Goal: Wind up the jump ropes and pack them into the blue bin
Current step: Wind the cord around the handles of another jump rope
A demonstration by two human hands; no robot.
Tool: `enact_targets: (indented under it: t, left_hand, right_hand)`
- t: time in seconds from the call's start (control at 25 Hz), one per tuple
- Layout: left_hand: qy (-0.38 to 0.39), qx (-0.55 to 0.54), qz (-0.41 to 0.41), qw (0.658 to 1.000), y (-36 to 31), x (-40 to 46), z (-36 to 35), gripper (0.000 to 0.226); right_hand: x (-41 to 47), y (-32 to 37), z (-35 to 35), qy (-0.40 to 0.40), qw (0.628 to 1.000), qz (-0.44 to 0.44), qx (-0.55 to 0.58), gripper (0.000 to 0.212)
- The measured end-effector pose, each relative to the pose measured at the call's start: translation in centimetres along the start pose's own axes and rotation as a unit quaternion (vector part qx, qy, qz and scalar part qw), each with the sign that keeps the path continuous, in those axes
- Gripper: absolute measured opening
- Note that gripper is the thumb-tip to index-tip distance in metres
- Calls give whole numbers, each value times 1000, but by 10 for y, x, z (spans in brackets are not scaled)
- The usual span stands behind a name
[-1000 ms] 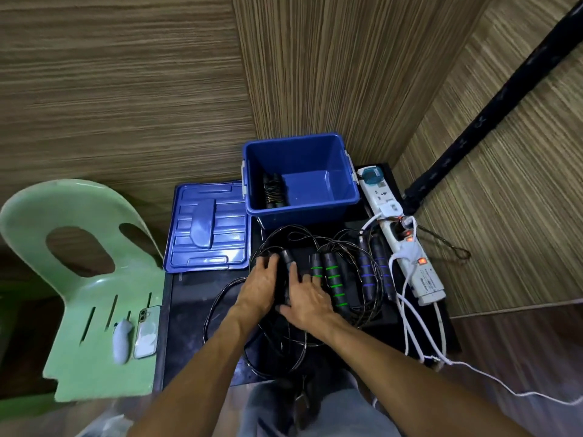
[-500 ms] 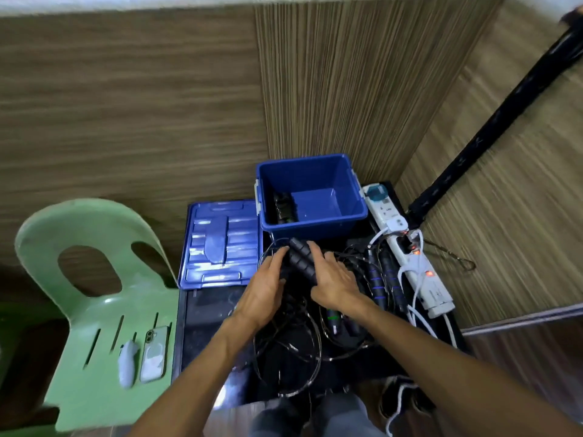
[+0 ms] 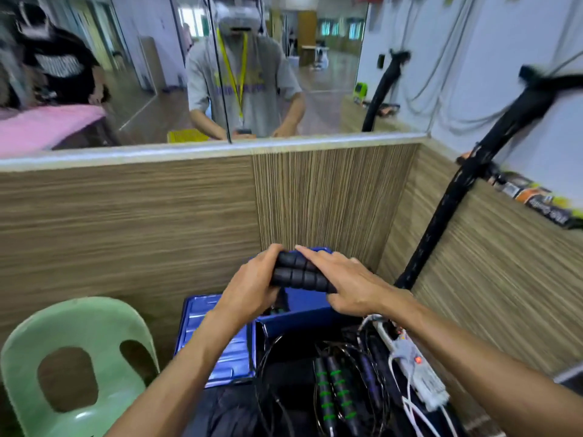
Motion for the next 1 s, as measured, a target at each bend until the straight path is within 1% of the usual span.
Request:
enact_targets:
  t: [0.08, 0.24, 0.36, 0.44, 0.52, 0.6, 0.72, 0.76, 0.88, 1.0]
  left_hand:
    - [-13, -29, -5, 999, -7, 12, 12, 44]
    - [-19, -42, -1, 999, -13, 29, 29, 45]
    - [-52, -43, 19, 998, -14, 33, 41, 44]
    - [-78, -28, 26, 996, -14, 34, 48, 41]
    - [-81, -12, 34, 996, -15, 35, 51, 37]
    - [-78, 20, 42, 996, -18, 33, 51, 32]
    - [-100, 110, 81, 986, -19, 31, 57, 31]
    - [-109, 111, 87, 984, -20, 31, 59, 31]
    - [-108, 32, 85, 990, -17, 34, 57, 32]
    - [-92, -105, 96, 986, -11, 35, 53, 27]
  right_hand:
    - [3, -3, 16, -13, 1000, -10, -4, 102]
    - [10, -11, 33, -41, 998, -26, 32, 95]
    - [20, -21, 40, -80, 993, -36, 73, 83]
    - [27, -28, 46, -110, 990, -41, 72, 74]
    - [31, -30, 53, -139, 988, -37, 56, 67]
    - [32, -30, 59, -165, 985, -43, 36, 65]
    - [32, -26, 65, -191, 981, -43, 16, 63]
    - [32, -23, 66, -193, 980, -40, 14, 62]
    - [33, -17, 72, -201, 979, -36, 4, 56]
    - [33, -12, 78, -202, 978, -36, -27, 47]
Point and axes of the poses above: each hand's wrist, its own x-axis towards the middle knuckle, its own z-axis out of the back of the hand, y = z × x, the point moved 6 cm from there along x, towards the middle knuckle, and after that the axes turned 1 degree about z, right-handed, at the moved point
